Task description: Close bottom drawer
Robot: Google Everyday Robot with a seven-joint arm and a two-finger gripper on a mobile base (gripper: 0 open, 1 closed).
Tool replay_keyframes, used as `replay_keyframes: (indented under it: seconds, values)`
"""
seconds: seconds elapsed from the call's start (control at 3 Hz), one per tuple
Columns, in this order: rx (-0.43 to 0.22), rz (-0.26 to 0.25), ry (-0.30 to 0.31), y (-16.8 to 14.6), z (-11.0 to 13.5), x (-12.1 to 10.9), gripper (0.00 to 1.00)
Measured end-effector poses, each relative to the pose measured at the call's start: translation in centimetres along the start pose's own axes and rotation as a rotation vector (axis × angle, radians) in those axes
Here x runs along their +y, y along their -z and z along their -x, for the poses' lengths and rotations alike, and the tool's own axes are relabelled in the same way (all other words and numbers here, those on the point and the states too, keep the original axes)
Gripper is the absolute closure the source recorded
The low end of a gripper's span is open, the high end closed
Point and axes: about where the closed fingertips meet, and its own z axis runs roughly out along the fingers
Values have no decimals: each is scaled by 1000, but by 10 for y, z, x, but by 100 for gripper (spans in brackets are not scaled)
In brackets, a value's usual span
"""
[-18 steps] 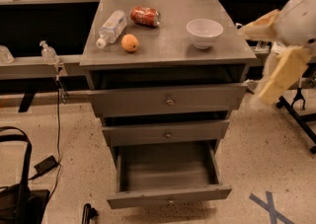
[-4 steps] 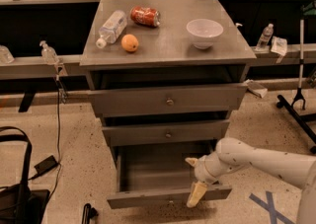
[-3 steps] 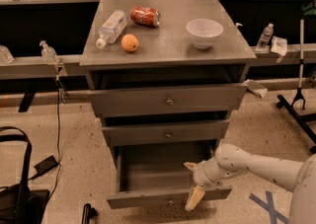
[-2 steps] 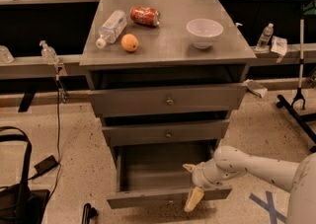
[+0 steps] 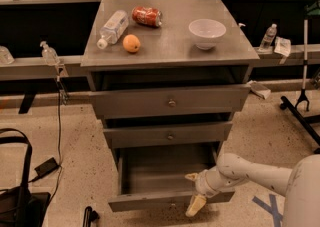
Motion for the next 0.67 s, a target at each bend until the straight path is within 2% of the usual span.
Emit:
replay_keyframes:
  seconds: [0.33, 0.67]
  values:
    - [-9, 6, -18, -22, -22, 5, 39]
    - [-31, 7, -13, -36, -33, 9, 63]
